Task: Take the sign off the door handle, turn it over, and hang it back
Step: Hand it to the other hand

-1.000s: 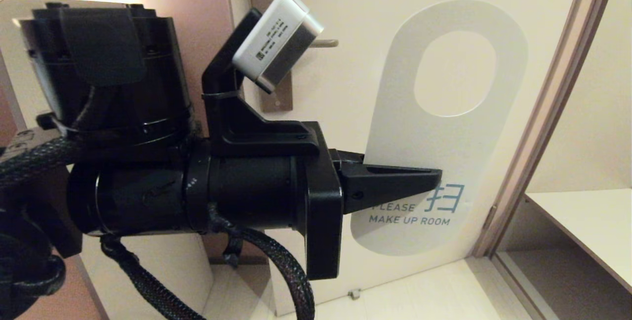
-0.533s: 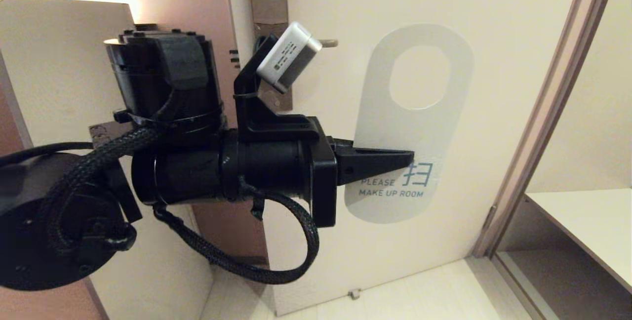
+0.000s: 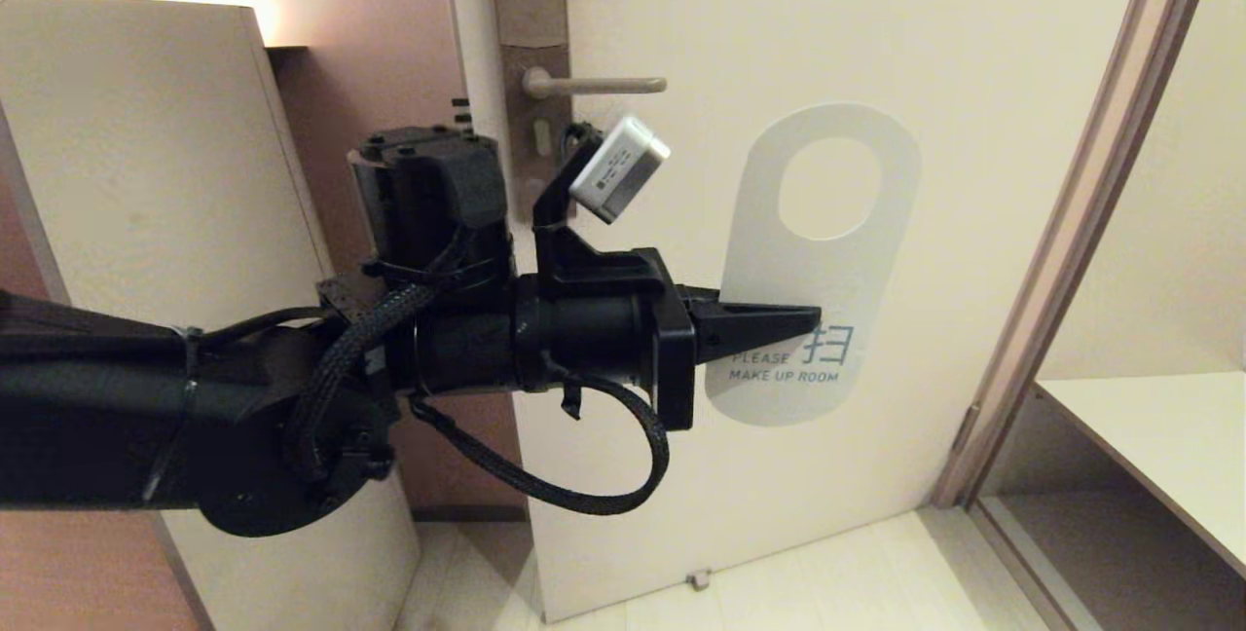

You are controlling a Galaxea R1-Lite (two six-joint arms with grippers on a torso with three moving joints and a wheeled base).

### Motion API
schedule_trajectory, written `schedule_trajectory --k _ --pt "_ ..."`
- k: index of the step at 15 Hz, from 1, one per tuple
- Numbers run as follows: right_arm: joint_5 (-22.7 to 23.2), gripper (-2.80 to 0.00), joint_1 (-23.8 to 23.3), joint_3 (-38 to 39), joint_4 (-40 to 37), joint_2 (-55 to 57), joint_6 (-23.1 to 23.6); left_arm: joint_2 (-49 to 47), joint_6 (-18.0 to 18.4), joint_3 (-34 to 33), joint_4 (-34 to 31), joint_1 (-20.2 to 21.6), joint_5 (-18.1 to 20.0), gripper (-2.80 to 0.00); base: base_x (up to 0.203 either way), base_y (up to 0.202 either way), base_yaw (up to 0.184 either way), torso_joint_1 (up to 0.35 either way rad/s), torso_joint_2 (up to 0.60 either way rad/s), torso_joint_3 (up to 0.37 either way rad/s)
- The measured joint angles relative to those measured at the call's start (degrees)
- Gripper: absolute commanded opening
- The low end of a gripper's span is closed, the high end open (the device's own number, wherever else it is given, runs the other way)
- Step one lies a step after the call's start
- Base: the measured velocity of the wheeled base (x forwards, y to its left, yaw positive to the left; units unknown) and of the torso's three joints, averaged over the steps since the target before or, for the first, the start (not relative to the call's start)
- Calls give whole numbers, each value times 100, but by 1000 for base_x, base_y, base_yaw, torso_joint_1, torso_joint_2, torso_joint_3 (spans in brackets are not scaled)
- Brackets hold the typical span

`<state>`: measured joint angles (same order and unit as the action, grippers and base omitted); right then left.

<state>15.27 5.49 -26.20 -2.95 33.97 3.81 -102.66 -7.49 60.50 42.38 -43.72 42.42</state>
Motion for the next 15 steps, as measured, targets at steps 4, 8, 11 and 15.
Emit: schedule_trajectory --k 4,8,11,15 --pt "380 0 43 -343 9 935 530 -323 -9 23 264 3 3 -280 0 0 0 0 0 0" --pt "735 0 46 -327 1 1279 630 -533 -1 173 276 2 7 -280 0 0 0 0 0 0" --pt "1225 0 46 -357 11 1529 613 -687 -6 355 310 -19 11 -280 0 0 0 0 0 0" --pt "1589 0 46 -384 628 2084 629 -818 -91 459 321 -101 16 -280 0 0 0 0 0 0"
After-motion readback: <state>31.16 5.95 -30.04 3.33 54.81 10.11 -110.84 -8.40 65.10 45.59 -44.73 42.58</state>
